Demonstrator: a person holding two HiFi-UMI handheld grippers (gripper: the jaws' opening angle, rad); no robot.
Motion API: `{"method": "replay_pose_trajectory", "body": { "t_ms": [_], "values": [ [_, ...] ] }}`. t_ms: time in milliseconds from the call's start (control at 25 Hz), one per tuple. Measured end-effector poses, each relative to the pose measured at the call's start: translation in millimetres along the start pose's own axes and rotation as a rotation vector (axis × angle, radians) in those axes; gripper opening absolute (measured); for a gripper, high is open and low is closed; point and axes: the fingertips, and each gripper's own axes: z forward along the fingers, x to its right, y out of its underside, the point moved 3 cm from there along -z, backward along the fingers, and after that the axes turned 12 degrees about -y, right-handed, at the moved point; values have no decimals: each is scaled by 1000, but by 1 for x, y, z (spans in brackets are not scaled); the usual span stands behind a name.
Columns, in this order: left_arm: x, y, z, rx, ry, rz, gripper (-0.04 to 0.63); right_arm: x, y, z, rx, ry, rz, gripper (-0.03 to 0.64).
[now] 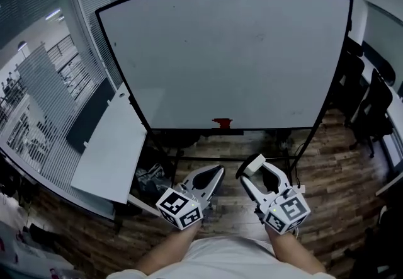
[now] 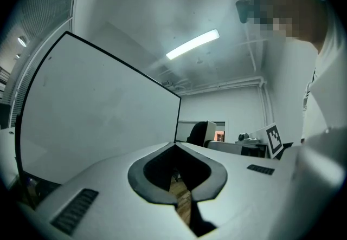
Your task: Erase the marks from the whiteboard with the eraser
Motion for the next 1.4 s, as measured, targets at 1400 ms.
{"method": "replay_pose_trajectory", "body": {
  "t_ms": [1400],
  "values": [
    [-86, 13, 227, 3, -96, 1, 6, 261, -16, 74, -5, -58, -75, 244]
  ]
}}
